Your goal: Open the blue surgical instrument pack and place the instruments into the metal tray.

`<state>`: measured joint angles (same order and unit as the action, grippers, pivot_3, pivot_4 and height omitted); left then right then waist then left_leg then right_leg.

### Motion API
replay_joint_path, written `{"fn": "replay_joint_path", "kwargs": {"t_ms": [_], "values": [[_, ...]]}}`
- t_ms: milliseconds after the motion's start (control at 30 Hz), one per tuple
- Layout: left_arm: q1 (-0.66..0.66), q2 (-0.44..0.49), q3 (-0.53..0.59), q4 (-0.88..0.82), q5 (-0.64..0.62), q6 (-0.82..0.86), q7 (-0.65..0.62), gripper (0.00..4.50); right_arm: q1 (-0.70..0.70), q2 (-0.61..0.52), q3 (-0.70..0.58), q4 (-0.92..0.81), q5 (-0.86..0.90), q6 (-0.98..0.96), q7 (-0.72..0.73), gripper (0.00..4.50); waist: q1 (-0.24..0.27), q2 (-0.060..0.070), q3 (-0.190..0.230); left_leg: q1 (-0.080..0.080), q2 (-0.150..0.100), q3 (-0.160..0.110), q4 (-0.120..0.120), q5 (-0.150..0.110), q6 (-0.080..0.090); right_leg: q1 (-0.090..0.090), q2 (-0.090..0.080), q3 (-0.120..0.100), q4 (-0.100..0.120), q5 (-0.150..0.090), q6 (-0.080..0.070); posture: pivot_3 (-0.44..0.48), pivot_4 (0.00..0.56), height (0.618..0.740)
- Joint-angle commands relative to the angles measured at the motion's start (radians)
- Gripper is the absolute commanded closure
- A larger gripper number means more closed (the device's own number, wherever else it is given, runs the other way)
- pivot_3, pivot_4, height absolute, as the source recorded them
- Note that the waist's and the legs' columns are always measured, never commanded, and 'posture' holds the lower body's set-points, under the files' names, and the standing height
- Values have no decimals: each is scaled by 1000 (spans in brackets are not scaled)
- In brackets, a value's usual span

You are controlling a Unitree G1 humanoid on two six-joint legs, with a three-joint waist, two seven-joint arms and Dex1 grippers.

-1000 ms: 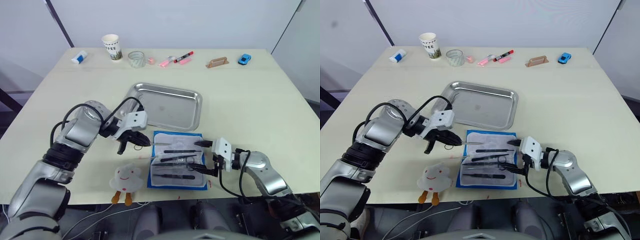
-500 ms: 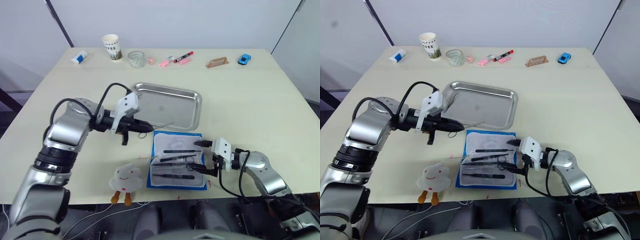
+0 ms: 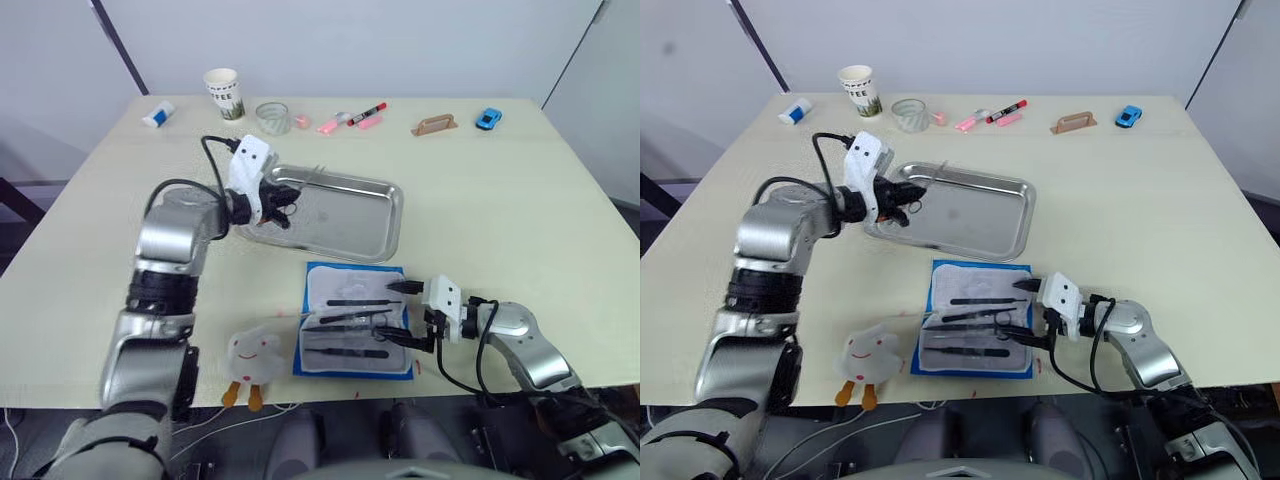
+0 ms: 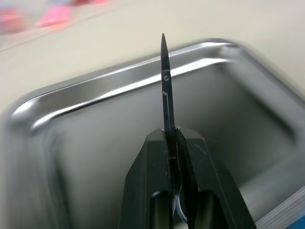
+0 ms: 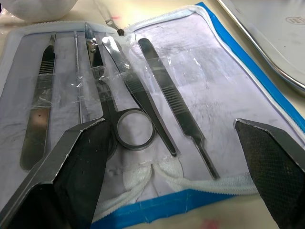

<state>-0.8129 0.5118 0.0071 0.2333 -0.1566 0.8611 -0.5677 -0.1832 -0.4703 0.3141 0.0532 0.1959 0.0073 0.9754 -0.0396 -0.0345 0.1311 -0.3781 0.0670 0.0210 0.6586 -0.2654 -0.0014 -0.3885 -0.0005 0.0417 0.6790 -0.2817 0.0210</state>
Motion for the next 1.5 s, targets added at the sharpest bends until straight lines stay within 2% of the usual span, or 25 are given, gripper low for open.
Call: {"fn": "replay_joint_path", "kwargs": {"t_ms": [33, 300, 633, 1500], "values": [[-26, -32, 26, 56, 38, -37, 107, 4481, 41, -12, 58, 112, -106, 42, -30, 0, -1, 0, 0, 0, 0, 0, 0, 0, 0, 0, 0, 0, 0, 0, 0, 0, 150, 728], [-45, -74, 43, 201, 54, -91, 195, 4481, 53, -11, 55, 103, -106, 44, -40, 0, -1, 0, 0, 0, 0, 0, 0, 0, 0, 0, 0, -1, 0, 0, 0, 0, 150, 728], [-85, -71, 31, 363, 63, -180, 180, 4481, 51, -5, 59, 105, -107, 43, -44, 0, -1, 0, 0, 0, 0, 0, 0, 0, 0, 0, 0, -1, 0, 0, 0, 0, 150, 728], [-81, -63, 25, 397, 92, -213, 176, 4481, 43, 1, 58, 116, -108, 40, -46, 0, -2, 0, 0, 0, 0, 0, -1, 0, 0, 0, 0, -1, 0, 0, 0, 0, 150, 728]]}}
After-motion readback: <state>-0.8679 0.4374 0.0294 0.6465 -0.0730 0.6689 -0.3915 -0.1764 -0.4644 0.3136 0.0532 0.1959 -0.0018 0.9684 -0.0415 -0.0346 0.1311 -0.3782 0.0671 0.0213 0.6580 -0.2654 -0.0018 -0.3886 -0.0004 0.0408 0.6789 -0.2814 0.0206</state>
